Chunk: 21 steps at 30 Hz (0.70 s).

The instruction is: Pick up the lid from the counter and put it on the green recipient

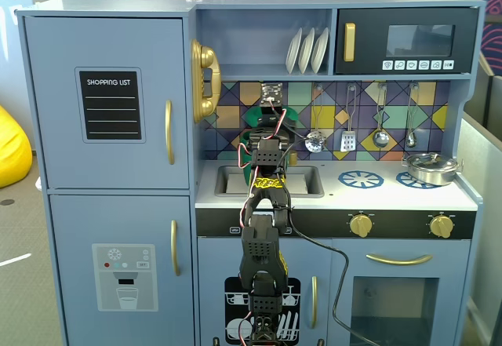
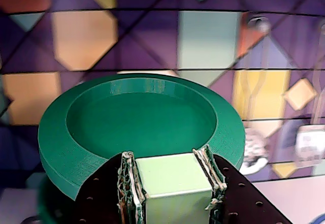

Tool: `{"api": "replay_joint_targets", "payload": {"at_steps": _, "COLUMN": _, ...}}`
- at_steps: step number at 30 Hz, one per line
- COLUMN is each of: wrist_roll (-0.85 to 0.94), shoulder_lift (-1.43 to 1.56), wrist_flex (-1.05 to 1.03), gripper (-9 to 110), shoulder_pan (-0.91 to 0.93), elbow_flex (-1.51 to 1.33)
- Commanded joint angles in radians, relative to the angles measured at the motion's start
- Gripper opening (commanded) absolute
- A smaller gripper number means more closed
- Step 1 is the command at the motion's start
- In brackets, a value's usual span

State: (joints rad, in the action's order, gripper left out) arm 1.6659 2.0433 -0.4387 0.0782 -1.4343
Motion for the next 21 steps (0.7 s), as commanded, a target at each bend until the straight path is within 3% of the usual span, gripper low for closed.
{"api": "replay_joint_targets", "payload": {"at_steps": 1, "wrist_roll": 0.017, "shoulder_lift": 0.037, "wrist_flex": -0.006, "gripper": 0, "shoulder_pan": -0.037, "elbow_flex": 0.032}}
{"api": "replay_joint_targets", "payload": {"at_steps": 21, "wrist_roll": 0.055, "shoulder_lift": 0.067, "wrist_flex": 0.015, "gripper": 0, "shoulder_pan": -0.048, "elbow_flex": -0.123}}
